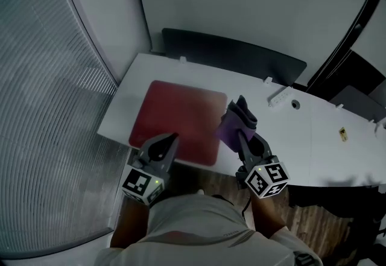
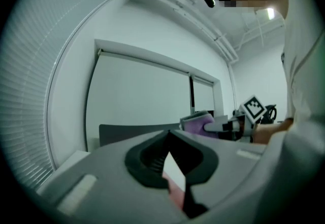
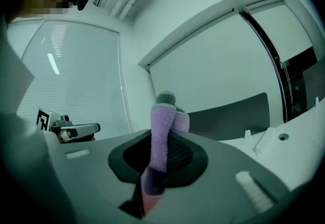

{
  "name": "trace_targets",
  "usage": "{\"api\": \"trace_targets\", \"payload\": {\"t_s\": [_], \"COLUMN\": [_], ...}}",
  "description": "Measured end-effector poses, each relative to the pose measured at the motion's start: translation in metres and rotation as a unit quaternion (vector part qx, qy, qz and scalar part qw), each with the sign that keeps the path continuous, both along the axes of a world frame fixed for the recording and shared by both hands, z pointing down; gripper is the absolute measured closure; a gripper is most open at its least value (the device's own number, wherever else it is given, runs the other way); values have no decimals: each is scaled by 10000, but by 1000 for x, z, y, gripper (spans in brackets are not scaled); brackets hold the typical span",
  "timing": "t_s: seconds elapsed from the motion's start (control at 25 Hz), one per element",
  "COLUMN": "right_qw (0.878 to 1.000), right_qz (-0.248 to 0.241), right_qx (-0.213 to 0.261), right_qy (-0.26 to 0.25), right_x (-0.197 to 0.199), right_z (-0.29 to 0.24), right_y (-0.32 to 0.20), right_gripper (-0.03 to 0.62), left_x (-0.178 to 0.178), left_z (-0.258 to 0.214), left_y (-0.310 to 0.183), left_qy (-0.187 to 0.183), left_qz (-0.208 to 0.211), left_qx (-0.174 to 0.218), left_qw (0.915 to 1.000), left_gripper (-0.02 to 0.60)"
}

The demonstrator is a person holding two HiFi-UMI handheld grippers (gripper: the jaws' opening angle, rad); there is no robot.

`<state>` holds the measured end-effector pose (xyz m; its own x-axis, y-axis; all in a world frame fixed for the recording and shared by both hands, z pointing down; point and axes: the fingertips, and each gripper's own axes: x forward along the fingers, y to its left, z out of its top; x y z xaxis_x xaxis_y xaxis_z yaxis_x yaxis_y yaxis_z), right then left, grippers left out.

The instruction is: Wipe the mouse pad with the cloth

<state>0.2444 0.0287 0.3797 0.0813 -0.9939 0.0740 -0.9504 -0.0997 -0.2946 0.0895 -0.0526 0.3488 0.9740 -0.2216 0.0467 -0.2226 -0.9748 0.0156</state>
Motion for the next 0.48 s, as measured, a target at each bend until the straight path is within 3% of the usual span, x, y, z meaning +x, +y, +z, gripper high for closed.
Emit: {"api": "trace_targets", "payload": {"t_s": [0.48], "right_qw": [9999], "right_qz": [-73], "right_qx": [88], "right_qy": [-12], "right_x": [-5], "right_z": [-8], "right_y": [1], "right_gripper": [546], "left_x": [-10], "left_z": [-5], "left_y": [-4], "left_qy": [-23], "left_qz": [-119], "left_qx": [-143], "left_qw": [9998], "left_gripper": [578]}}
